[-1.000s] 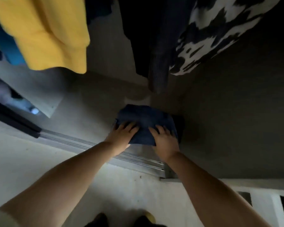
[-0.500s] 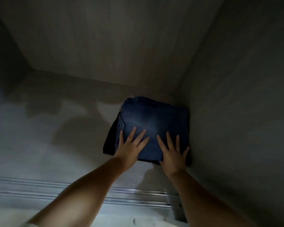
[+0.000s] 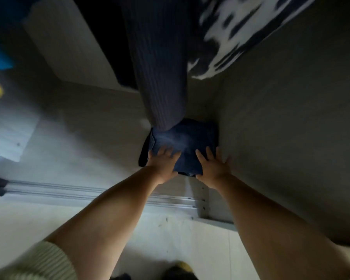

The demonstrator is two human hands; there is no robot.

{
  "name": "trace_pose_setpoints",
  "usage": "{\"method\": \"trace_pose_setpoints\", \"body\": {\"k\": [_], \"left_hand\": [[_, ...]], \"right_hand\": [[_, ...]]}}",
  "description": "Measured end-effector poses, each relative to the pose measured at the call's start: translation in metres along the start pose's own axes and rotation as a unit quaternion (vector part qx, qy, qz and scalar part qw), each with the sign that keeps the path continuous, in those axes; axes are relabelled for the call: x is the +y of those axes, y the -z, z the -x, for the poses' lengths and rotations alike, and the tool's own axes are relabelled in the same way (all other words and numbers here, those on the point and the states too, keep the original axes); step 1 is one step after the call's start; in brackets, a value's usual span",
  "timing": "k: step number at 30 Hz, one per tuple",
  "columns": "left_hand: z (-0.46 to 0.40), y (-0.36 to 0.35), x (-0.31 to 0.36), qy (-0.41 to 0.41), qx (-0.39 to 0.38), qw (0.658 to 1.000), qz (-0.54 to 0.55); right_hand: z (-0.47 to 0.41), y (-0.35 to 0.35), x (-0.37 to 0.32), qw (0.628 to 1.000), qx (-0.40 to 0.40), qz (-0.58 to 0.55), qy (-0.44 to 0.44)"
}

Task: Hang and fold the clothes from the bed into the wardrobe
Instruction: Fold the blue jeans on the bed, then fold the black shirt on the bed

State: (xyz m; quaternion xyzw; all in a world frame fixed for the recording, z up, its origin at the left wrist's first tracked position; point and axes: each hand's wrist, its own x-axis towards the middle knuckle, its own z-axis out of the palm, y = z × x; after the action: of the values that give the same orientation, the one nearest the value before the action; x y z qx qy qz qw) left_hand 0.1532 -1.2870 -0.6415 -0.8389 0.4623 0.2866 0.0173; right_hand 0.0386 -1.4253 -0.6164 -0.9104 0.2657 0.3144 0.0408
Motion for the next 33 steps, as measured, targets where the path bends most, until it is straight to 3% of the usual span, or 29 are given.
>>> {"method": "trace_pose_setpoints", "body": {"k": [3,10,21,27,33], "left_hand": [[0.052,0.024,0.011,0.010,-0.050,0.999,-0.001],[0.170,0.099,0.054,0.018,-0.074,0.997,0.010],[0.324,0.178,0.126,-0.085,-0.107,0.989,-0.059],[0.340,0.185,0.216,-0.155,-0.144,0.973,-0.089],[0.355,0.189,0.362,-0.283,-0.131,0.932,-0.185]], "right_hand": [[0.053,0.027,-0.006,1.000,-0.025,0.007,0.007],[0.177,0.087,-0.015,0.998,-0.039,-0.049,0.013],[0.371,0.112,-0.020,0.984,-0.026,-0.176,-0.008],[0.456,0.099,0.049,0.964,-0.028,-0.240,-0.108],[0.565,0.049,0.151,0.926,-0.046,-0.298,-0.226]]}}
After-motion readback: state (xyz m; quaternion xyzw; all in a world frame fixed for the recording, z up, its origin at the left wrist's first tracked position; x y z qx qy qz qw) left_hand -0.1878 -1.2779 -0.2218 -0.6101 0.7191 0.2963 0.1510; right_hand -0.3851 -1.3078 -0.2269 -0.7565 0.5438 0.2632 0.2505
